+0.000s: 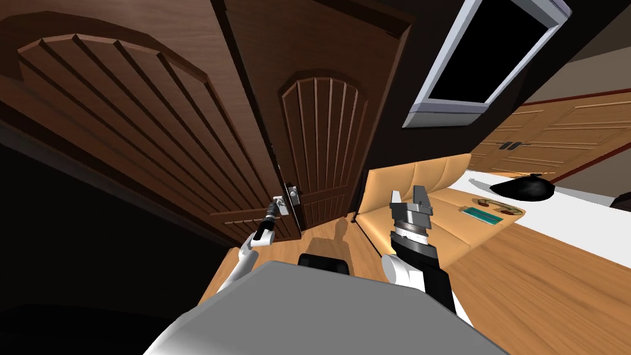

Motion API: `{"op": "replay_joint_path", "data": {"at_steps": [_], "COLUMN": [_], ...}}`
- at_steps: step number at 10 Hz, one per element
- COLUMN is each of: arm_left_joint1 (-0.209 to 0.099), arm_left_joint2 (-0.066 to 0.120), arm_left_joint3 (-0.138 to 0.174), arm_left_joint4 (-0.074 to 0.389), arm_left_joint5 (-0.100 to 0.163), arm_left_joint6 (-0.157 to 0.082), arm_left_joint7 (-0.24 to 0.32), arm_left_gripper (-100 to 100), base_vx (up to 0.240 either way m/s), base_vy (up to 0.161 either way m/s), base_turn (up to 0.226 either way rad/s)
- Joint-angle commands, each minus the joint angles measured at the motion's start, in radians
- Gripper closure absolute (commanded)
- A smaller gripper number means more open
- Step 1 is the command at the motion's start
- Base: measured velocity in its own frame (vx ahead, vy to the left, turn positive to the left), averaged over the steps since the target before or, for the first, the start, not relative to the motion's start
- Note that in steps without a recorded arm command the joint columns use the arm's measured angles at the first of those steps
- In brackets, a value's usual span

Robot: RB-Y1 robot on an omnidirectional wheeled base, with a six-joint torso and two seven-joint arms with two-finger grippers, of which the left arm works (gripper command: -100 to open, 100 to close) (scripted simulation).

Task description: Pull the door open

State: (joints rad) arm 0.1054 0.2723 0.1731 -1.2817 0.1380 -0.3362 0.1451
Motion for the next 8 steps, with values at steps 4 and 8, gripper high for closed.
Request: {"op": "replay_joint_path", "data": {"at_steps": [4, 8], "arm_left_joint1": [0.003, 0.026], "arm_left_joint2": [-0.001, 0.015], "arm_left_joint3": [0.0, -0.015], "arm_left_joint4": [0.003, -0.001], "arm_left_joint5": [0.0, 0.0], "arm_left_joint6": [0.002, -0.001], "arm_left_joint7": [0.0, 0.013], "arm_left_gripper": [100, 100], "base_vx": [-0.025, -0.128], "base_vy": [0.005, 0.039], "base_turn": [-0.008, -0.031]}}
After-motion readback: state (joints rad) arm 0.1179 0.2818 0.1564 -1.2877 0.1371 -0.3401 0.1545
